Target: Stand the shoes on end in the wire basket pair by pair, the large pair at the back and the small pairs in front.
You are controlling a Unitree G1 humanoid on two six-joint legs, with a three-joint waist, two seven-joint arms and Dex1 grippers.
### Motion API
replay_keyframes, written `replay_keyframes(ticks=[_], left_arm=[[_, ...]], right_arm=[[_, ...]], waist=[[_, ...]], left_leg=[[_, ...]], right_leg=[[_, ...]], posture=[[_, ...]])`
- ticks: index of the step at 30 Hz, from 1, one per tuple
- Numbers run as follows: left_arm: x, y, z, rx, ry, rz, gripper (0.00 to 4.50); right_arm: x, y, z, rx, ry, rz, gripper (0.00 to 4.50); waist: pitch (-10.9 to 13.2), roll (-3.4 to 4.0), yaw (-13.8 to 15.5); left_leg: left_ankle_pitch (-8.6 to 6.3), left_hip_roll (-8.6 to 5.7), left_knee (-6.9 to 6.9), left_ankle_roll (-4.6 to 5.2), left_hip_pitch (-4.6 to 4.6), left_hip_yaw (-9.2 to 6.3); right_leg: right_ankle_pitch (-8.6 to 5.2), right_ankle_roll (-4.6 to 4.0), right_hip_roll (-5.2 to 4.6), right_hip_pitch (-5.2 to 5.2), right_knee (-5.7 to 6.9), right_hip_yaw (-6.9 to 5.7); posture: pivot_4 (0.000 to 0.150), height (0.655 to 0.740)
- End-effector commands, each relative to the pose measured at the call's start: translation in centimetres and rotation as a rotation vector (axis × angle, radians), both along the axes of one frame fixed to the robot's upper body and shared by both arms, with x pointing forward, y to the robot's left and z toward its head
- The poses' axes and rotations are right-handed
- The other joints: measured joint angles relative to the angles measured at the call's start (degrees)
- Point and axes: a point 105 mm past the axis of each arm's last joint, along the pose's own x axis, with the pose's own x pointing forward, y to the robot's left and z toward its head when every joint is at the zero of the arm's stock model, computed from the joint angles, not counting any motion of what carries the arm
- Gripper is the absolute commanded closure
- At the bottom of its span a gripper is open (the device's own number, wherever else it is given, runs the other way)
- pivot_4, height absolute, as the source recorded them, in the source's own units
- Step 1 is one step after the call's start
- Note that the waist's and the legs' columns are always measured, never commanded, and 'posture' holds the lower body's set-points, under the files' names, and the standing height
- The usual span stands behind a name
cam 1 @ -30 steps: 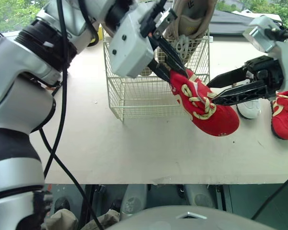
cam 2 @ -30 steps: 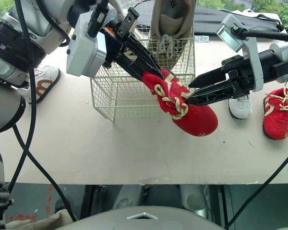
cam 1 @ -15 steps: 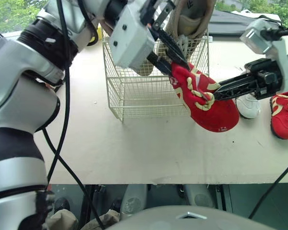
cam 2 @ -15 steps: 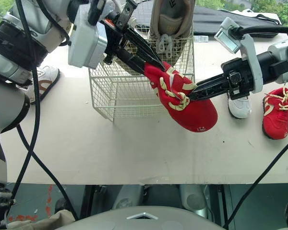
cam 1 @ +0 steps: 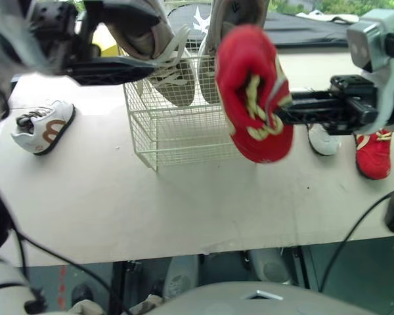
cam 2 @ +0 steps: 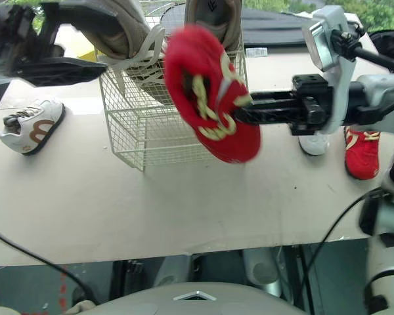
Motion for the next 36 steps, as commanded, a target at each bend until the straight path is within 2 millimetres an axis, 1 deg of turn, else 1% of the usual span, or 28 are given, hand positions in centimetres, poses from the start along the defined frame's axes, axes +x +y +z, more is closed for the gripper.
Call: replay_keyframes(ticks=[1,2,4,7,8,10,12,14,16,17,20,21,25,29,31,36], left_arm=[[-3.1,0.8,-1.8,-0.150,0.045,0.160,0.51],[-3.8,1.0,-3.2,-0.149,0.063,0.199,0.51],[-5.0,1.8,-4.7,-0.207,0.096,0.287,0.51],[-6.7,2.7,-6.2,-0.228,0.087,0.381,0.51],[-7.3,3.0,-6.6,-0.224,0.077,0.410,0.51],[-8.6,3.5,-7.5,-0.192,0.066,0.445,0.51],[-9.6,4.3,-8.4,-0.157,0.062,0.491,0.51],[-10.2,5.3,-9.1,-0.154,0.067,0.546,0.51],[-10.6,5.6,-9.4,-0.151,0.063,0.573,0.51],[-10.8,5.6,-9.4,-0.151,0.056,0.581,0.51],[-10.7,5.7,-9.0,-0.158,0.027,0.609,0.51],[-10.7,5.7,-8.9,-0.159,0.023,0.611,0.51],[-10.5,5.3,-8.8,-0.153,0.021,0.608,0.51],[-9.7,5.1,-8.5,-0.159,0.013,0.609,0.51],[-9.4,4.8,-8.5,-0.161,0.012,0.604,0.51],[-8.6,4.5,-8.3,-0.173,0.011,0.602,0.51]], right_arm=[[1.6,2.9,3.0,0.148,-0.217,-0.099,4.47],[2.0,3.8,3.6,0.199,-0.231,-0.095,4.47],[3.3,6.0,4.5,0.259,-0.287,-0.143,4.47],[4.3,8.5,5.0,0.310,-0.387,-0.166,4.47],[4.6,9.0,5.1,0.328,-0.386,-0.165,4.47],[5.2,9.9,4.8,0.340,-0.406,-0.170,4.48],[5.8,10.6,4.0,0.329,-0.427,-0.169,4.48],[6.2,11.2,3.3,0.327,-0.430,-0.167,4.48],[6.4,11.5,2.6,0.321,-0.433,-0.155,4.48],[6.4,11.7,2.2,0.317,-0.432,-0.147,4.48],[6.7,11.8,0.2,0.283,-0.423,-0.120,4.48],[6.7,11.7,-0.2,0.277,-0.424,-0.116,4.48],[6.6,11.5,-1.1,0.257,-0.404,-0.091,4.48],[8.1,11.5,-2.5,0.227,-0.377,-0.144,4.48],[8.5,11.6,-2.9,0.223,-0.362,-0.159,4.48],[9.0,11.7,-3.7,0.203,-0.353,-0.159,4.48]], waist=[[0.0,0.08,0.3],[0.0,0.06,0.6],[0.0,0.00,1.1],[-0.1,-0.13,2.7],[-0.1,-0.13,3.1],[-0.2,-0.24,3.2],[-0.2,-0.27,3.6],[-0.2,-0.29,3.4],[-0.2,-0.26,3.4],[-0.2,-0.26,3.4],[-0.2,-0.27,3.3],[-0.2,-0.28,3.3],[-0.2,-0.24,3.0],[-0.2,-0.24,2.8],[-0.1,-0.22,2.8],[-0.1,-0.23,2.8]], left_leg=[[0.05,0.00,-0.07,-0.09,0.10,0.04],[0.08,-0.02,-0.06,-0.14,0.18,0.09],[0.12,-0.03,-0.06,-0.23,0.23,0.10],[0.14,-0.10,-0.11,-0.27,0.29,0.13],[0.14,-0.11,-0.13,-0.27,0.32,0.17],[0.18,-0.23,-0.18,-0.34,0.41,0.29],[0.18,-0.26,-0.21,-0.34,0.48,0.42],[0.18,-0.26,-0.22,-0.34,0.49,0.48],[0.18,-0.25,-0.28,-0.34,0.53,0.52],[0.18,-0.24,-0.29,-0.34,0.58,0.52],[0.06,-0.21,-0.30,-0.13,0.63,0.48],[0.06,-0.21,-0.30,-0.13,0.63,0.47],[0.06,-0.20,-0.30,-0.13,0.62,0.46],[0.05,-0.20,-0.32,-0.13,0.65,0.37],[0.05,-0.20,-0.33,-0.13,0.66,0.40],[0.05,-0.19,-0.34,-0.13,0.71,0.39]], right_leg=[[0.00,0.00,-0.06,-0.01,-0.02,0.05],[-0.01,-0.01,-0.14,0.01,0.15,-0.02],[0.01,-0.03,-0.11,-0.01,0.24,-0.04],[0.02,-0.05,-0.09,0.02,0.32,-0.19],[0.02,-0.06,0.02,0.05,0.29,-0.21],[0.02,-0.06,0.04,0.18,0.21,-0.16],[0.02,-0.06,0.00,0.26,0.12,-0.14],[0.02,-0.06,0.02,0.27,0.10,-0.18],[0.02,-0.07,0.05,0.27,0.12,-0.17],[0.01,-0.08,0.07,0.28,0.20,-0.17],[0.04,-0.14,0.14,0.29,0.26,-0.18],[0.05,-0.15,0.15,0.29,0.26,-0.18],[0.05,-0.15,0.16,0.29,0.23,-0.15],[0.05,-0.15,0.23,0.28,0.21,-0.12],[0.06,-0.17,0.27,0.28,0.22,-0.11],[0.07,-0.18,0.30,0.29,0.21,-0.06]], posture=[[0.150,0.7400],[0.150,0.7400],[0.150,0.7400],[0.150,0.7400],[0.150,0.7400],[0.150,0.7400],[0.150,0.7400],[0.150,0.7400],[0.150,0.7400],[0.150,0.7400],[0.150,0.7400],[0.150,0.7400],[0.150,0.7400],[0.150,0.7400],[0.150,0.7400],[0.150,0.7400]])
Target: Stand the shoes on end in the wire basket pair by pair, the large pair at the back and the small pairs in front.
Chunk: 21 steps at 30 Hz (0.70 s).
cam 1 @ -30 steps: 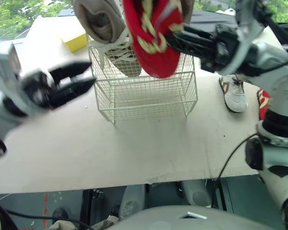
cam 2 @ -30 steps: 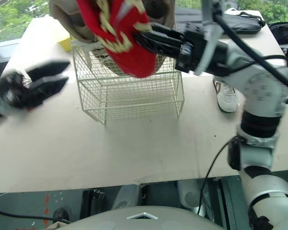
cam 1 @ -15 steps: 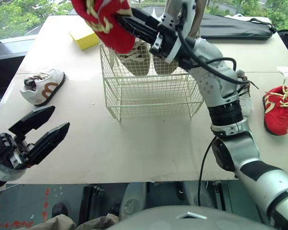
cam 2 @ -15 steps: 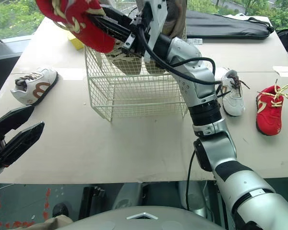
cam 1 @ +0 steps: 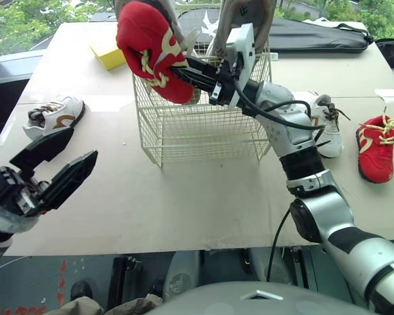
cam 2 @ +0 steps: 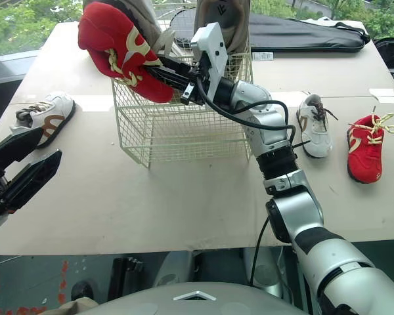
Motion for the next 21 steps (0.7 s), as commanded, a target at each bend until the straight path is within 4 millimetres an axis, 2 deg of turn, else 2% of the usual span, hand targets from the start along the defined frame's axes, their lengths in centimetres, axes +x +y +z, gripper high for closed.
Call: replay_keyframes(ticks=[1,6,12,18,21], left_arm=[[0.2,-0.7,0.6,0.016,-0.024,-0.014,0.51],[0.7,-0.8,1.0,0.009,-0.025,-0.020,0.51],[1.9,-1.4,1.6,0.008,-0.034,-0.045,0.51],[2.7,-1.9,2.5,0.006,-0.043,-0.074,0.51],[3.2,-1.9,2.7,0.006,-0.037,-0.087,0.51]], right_arm=[[0.1,-0.1,0.6,0.018,-0.022,0.007,4.48],[-1.2,-0.9,1.6,0.075,-0.025,0.095,4.48],[-0.6,-0.5,1.5,0.048,-0.032,0.077,4.48],[-2.4,-1.3,4.1,0.168,-0.024,0.179,4.48],[-2.1,-1.1,3.4,0.115,-0.036,0.154,4.48]], waist=[[0.0,0.00,0.0],[0.0,0.02,0.1],[0.0,0.02,0.0],[0.0,0.03,0.1],[0.0,0.04,0.1]], left_leg=[[0.00,0.00,0.00,0.00,0.02,0.00],[0.00,0.01,0.00,0.00,0.04,-0.02],[0.00,0.01,0.00,0.00,0.02,-0.11],[0.00,0.02,0.00,0.00,0.00,-0.15],[0.00,0.02,-0.11,-0.01,0.00,-0.15]], right_leg=[[0.00,0.00,-0.01,0.02,0.00,0.01],[0.04,-0.05,0.02,0.04,0.02,0.01],[0.04,-0.05,0.02,0.03,0.00,0.00],[0.04,-0.05,0.02,0.01,0.00,-0.01],[0.04,-0.05,0.01,-0.01,-0.09,0.00]], posture=[[0.150,0.7400],[0.150,0.7400],[0.150,0.7400],[0.150,0.7400],[0.150,0.7400]])
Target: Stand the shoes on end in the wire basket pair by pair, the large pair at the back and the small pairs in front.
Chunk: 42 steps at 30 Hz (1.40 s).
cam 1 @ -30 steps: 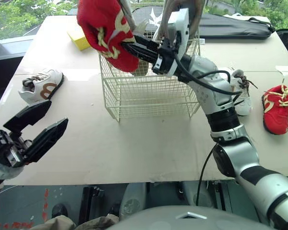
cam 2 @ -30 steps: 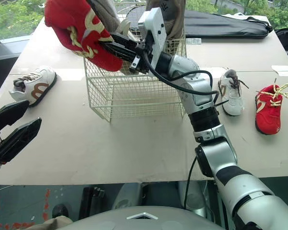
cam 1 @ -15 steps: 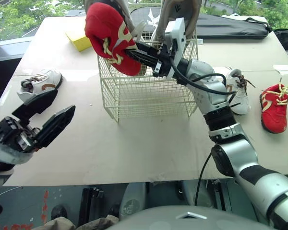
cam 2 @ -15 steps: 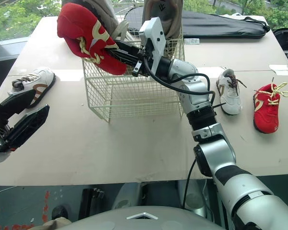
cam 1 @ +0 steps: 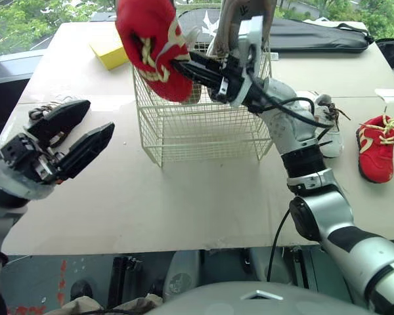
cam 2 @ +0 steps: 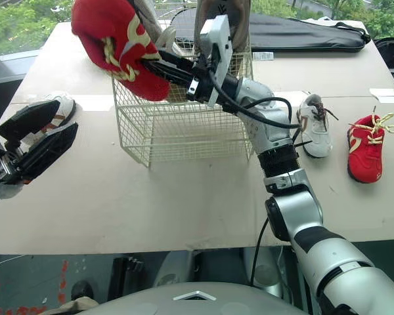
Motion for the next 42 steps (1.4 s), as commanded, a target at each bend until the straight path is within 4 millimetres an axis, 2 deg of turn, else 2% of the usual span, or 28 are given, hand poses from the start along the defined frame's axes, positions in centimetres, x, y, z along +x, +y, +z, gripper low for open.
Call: replay_keyframes(ticks=[1,9,17,19,23,26,32,40,42], left_arm=[[0.4,-0.2,0.4,0.000,-0.001,-0.021,0.51],[1.2,-0.6,1.1,0.019,-0.009,-0.045,0.51],[1.3,-0.7,0.6,0.023,0.005,-0.051,0.51],[1.4,-0.6,0.7,0.031,0.002,-0.039,0.51],[1.7,-0.2,1.0,0.067,-0.001,-0.031,0.51],[2.1,-0.3,1.4,0.083,-0.014,-0.048,0.51],[3.4,-2.2,3.8,0.117,-0.075,-0.164,0.51],[4.2,-4.2,4.6,0.172,-0.092,-0.304,0.51],[4.4,-4.4,4.6,0.183,-0.094,-0.330,0.91]], right_arm=[[-0.3,0.0,0.8,-0.008,-0.061,-0.009,4.48],[0.0,0.7,0.3,-0.034,-0.087,-0.017,4.48],[0.7,1.7,-2.0,-0.091,-0.049,-0.024,4.48],[0.3,1.8,-1.7,-0.064,-0.050,0.003,4.48],[-1.1,1.0,0.3,0.017,-0.066,0.070,4.48],[-1.4,1.0,0.6,0.011,-0.084,0.087,4.48],[-3.3,1.4,1.1,-0.051,-0.165,0.163,4.48],[-5.1,1.1,1.3,-0.103,-0.199,0.228,4.48],[-5.5,1.0,1.3,-0.113,-0.204,0.238,4.48]], waist=[[0.0,0.00,0.0],[0.0,-0.01,-0.1],[0.0,-0.03,-0.2],[0.0,-0.03,-0.3],[0.0,-0.05,-0.6],[0.0,0.00,-0.6],[0.0,0.01,-0.1],[0.0,0.00,0.0],[0.0,0.01,0.0]], left_leg=[[0.00,-0.01,-0.05,0.00,0.01,0.00],[0.11,0.02,-0.26,-0.19,0.02,0.03],[0.09,0.03,-0.32,-0.16,0.10,0.04],[0.10,0.08,-0.36,-0.17,0.16,0.05],[0.16,0.15,-0.47,-0.28,0.21,0.04],[0.17,0.15,-0.52,-0.30,0.17,0.02],[0.30,0.13,-0.55,-0.53,0.01,0.05],[0.32,0.11,-0.62,-0.56,-0.22,-0.07],[0.32,0.11,-0.62,-0.56,-0.22,-0.05]], right_leg=[[0.00,0.00,0.00,0.00,-0.03,0.00],[0.00,0.00,0.01,-0.02,-0.20,0.02],[0.06,-0.07,0.02,0.00,-0.19,0.05],[0.10,-0.14,0.08,0.01,-0.18,0.05],[0.15,-0.22,0.17,0.01,-0.17,0.03],[0.15,-0.22,0.18,-0.02,-0.20,-0.04],[0.15,-0.22,0.16,-0.03,-0.44,-0.18],[0.15,-0.21,0.10,-0.17,-0.74,-0.26],[0.15,-0.21,0.12,-0.19,-0.71,-0.25]], posture=[[0.150,0.7400],[0.150,0.7400],[0.150,0.7400],[0.150,0.7400],[0.150,0.7400],[0.150,0.7400],[0.150,0.7400],[0.150,0.7400],[0.150,0.7400]])
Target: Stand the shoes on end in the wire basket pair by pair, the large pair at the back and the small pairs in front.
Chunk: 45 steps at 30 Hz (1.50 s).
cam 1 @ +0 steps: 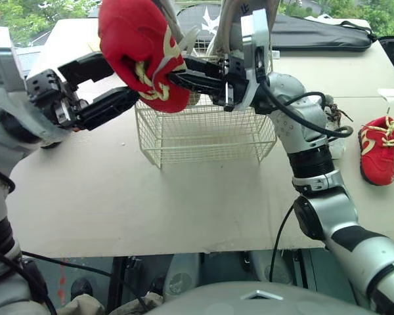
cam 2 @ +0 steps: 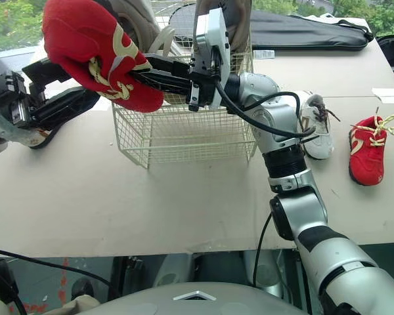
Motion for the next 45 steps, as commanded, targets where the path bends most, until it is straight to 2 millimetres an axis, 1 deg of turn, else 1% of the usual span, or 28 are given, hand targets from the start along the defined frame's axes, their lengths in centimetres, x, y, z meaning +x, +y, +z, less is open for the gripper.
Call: replay_keyframes(ticks=[1,3,4,5,6,8,9,10,11,14,15,17,18,19,20,22,23,26,29,32,34,36,40,43,45], left_arm=[[-0.1,-0.6,0.4,0.040,-0.023,-0.046,1.19],[-0.1,-0.8,0.2,0.050,-0.019,-0.071,2.00],[-0.1,-0.9,0.2,0.048,-0.019,-0.080,2.15],[0.0,-1.0,0.1,0.048,-0.023,-0.085,2.68],[0.0,-1.0,0.2,0.047,-0.026,-0.087,2.80],[0.1,-0.9,0.2,0.038,-0.029,-0.089,3.54],[0.2,-0.7,0.2,0.028,-0.026,-0.084,3.85],[0.3,-0.5,0.2,0.016,-0.023,-0.077,3.95],[0.4,-0.2,0.1,0.002,-0.019,-0.067,4.02],[0.7,0.8,0.0,-0.033,-0.006,-0.036,4.13],[0.8,1.1,0.0,-0.041,-0.004,-0.026,4.15],[1.0,1.8,-0.1,-0.048,-0.003,-0.003,4.15],[1.2,2.2,-0.1,-0.042,-0.011,0.013,4.16],[1.4,2.4,-0.1,-0.035,-0.022,0.025,4.16],[1.6,2.6,-0.1,-0.030,-0.033,0.032,4.17],[1.9,2.7,0.2,-0.010,-0.074,0.042,4.18],[2.0,2.7,0.3,0.001,-0.089,0.040,4.18],[2.3,2.4,0.4,0.032,-0.126,0.025,4.18],[3.0,2.0,1.1,0.040,-0.185,0.027,4.18],[3.6,1.4,1.3,0.092,-0.247,0.027,4.18],[4.4,0.9,1.4,0.131,-0.312,0.055,4.18],[5.2,0.6,1.2,0.167,-0.344,0.089,4.18],[6.4,0.5,0.9,0.187,-0.378,0.157,4.18],[6.8,0.4,-0.3,0.238,-0.367,0.166,4.18],[6.9,0.1,-1.2,0.218,-0.336,0.164,4.18]], right_arm=[[-2.6,0.6,1.2,0.002,-0.075,0.100,4.48],[-2.8,0.5,1.2,-0.008,-0.072,0.109,4.48],[-3.0,0.5,1.1,-0.020,-0.067,0.115,4.48],[-3.1,0.5,1.1,-0.027,-0.061,0.119,4.48],[-3.1,0.5,1.1,-0.032,-0.056,0.120,4.48],[-3.2,0.4,1.2,-0.037,-0.051,0.112,4.48],[-3.3,0.2,1.2,-0.043,-0.049,0.114,3.98],[-3.3,0.0,1.3,-0.044,-0.050,0.107,3.45],[-3.0,-0.1,1.4,-0.038,-0.058,0.064,3.13],[-2.0,-1.2,2.0,-0.018,-0.073,-0.041,1.54],[-1.5,-1.8,2.3,-0.005,-0.076,-0.098,1.08],[-0.8,-3.7,3.1,0.031,-0.076,-0.194,1.01],[-0.6,-5.1,3.4,0.044,-0.082,-0.250,1.01],[-0.7,-6.1,3.5,0.039,-0.101,-0.289,1.01],[-1.0,-6.9,3.4,0.030,-0.114,-0.322,0.82],[-2.0,-8.3,2.6,-0.029,-0.122,-0.351,0.23],[-2.5,-9.1,2.1,-0.063,-0.127,-0.374,0.00],[-3.9,-11.2,0.6,-0.162,-0.144,-0.433,0.00],[-5.4,-13.6,-0.5,-0.256,-0.168,-0.505,0.00],[-6.5,-15.2,-0.9,-0.303,-0.155,-0.562,0.00],[-7.2,-16.4,-1.1,-0.312,-0.138,-0.613,0.00],[-7.7,-16.9,-1.2,-0.324,-0.131,-0.646,0.00],[-8.3,-17.2,-1.4,-0.324,-0.112,-0.676,0.00],[-8.4,-17.3,-1.4,-0.319,-0.106,-0.690,0.00],[-8.4,-17.3,-1.3,-0.311,-0.105,-0.694,0.00]], waist=[[0.0,0.01,0.0],[0.0,0.01,-0.1],[0.0,0.01,-0.1],[0.0,0.01,0.0],[0.0,0.01,0.0],[0.0,0.00,0.1],[0.0,0.00,0.1],[0.0,0.00,0.1],[0.0,0.00,0.1],[0.0,-0.01,-0.1],[0.0,0.00,0.0],[0.0,-0.01,0.1],[0.0,-0.01,0.4],[0.0,-0.01,0.7],[0.0,-0.01,0.9],[0.0,-0.02,1.4],[0.0,-0.02,1.6],[0.0,-0.01,1.6],[0.0,-0.01,1.8],[0.0,-0.02,1.7],[0.0,-0.03,1.5],[0.0,-0.02,1.7],[0.0,-0.03,1.6],[0.0,-0.06,1.6],[0.0,-0.06,1.7]], left_leg=[[0.00,0.00,0.00,0.00,0.01,0.03],[0.00,0.01,0.00,0.00,0.02,0.04],[0.00,0.01,0.00,0.00,0.03,0.04],[0.00,0.01,0.00,0.00,0.02,0.04],[0.00,0.01,0.01,0.00,0.01,0.04],[0.00,0.00,0.02,0.00,0.00,0.03],[0.00,-0.01,0.02,0.00,-0.01,0.03],[0.00,-0.01,0.02,0.00,-0.01,0.03],[0.00,-0.01,0.02,0.00,-0.01,0.03],[0.00,0.02,0.02,0.00,0.02,-0.02],[0.00,0.03,0.02,0.00,0.01,-0.03],[0.00,0.02,0.02,0.00,0.00,-0.08],[0.00,0.00,0.02,0.00,0.00,-0.11],[0.00,-0.01,0.03,0.00,-0.03,-0.14],[0.00,-0.05,0.03,0.01,-0.07,-0.13],[0.00,-0.07,0.05,0.01,-0.14,-0.10],[0.00,-0.07,0.04,0.01,-0.15,-0.09],[0.00,-0.03,0.04,0.01,-0.20,-0.06],[-0.03,-0.06,0.07,0.07,-0.22,0.00],[-0.13,-0.04,0.12,0.26,-0.17,0.03],[-0.14,-0.01,0.12,0.27,-0.06,0.04],[-0.14,-0.02,0.11,0.28,0.01,0.09],[-0.14,-0.03,0.16,0.29,0.02,0.12],[-0.14,0.00,0.16,0.29,0.01,0.08],[-0.14,-0.02,0.17,0.29,0.01,0.09]], right_leg=[[0.00,0.00,0.01,0.00,0.02,0.00],[0.00,0.00,0.02,0.00,0.03,0.02],[0.00,0.00,0.02,0.00,0.04,0.03],[0.00,0.00,0.03,0.00,0.04,0.03],[0.00,0.00,0.01,-0.01,0.03,0.03],[0.00,0.00,0.00,-0.01,0.03,0.02],[0.00,0.00,0.00,-0.01,0.02,0.01],[0.00,0.00,0.00,-0.01,0.02,0.01],[0.00,0.00,0.00,-0.01,0.02,0.01],[0.00,0.00,0.01,-0.01,0.04,0.04],[0.00,0.00,0.01,-0.03,0.06,0.04],[0.00,0.00,-0.01,-0.03,0.06,0.03],[0.00,0.00,-0.02,-0.03,0.05,0.02],[0.00,0.00,-0.06,-0.03,0.02,-0.01],[0.00,0.00,-0.08,-0.03,-0.02,-0.05],[0.00,0.00,-0.11,-0.03,-0.07,-0.12],[0.00,0.00,-0.11,-0.04,-0.08,-0.13],[0.00,0.00,-0.10,-0.04,-0.10,-0.26],[-0.01,0.01,-0.11,-0.02,-0.08,-0.26],[0.00,0.01,-0.05,0.03,-0.02,-0.24],[0.00,0.01,0.00,0.15,-0.03,-0.23],[-0.01,0.01,-0.01,0.24,-0.03,-0.18],[0.00,0.02,-0.01,0.28,-0.02,-0.17],[0.00,0.02,0.01,0.28,-0.02,-0.22],[0.00,0.02,-0.01,0.28,-0.01,-0.22]], posture=[[0.150,0.7400],[0.150,0.7400],[0.150,0.7400],[0.150,0.7400],[0.150,0.7400],[0.150,0.7400],[0.150,0.7400],[0.150,0.7400],[0.150,0.7400],[0.150,0.7400],[0.150,0.7400],[0.150,0.7400],[0.150,0.7400],[0.150,0.7400],[0.150,0.7400],[0.150,0.7400],[0.150,0.7400],[0.150,0.7400],[0.150,0.7400],[0.150,0.7400],[0.150,0.7400],[0.150,0.7400],[0.150,0.7400],[0.150,0.7400],[0.150,0.7400]])
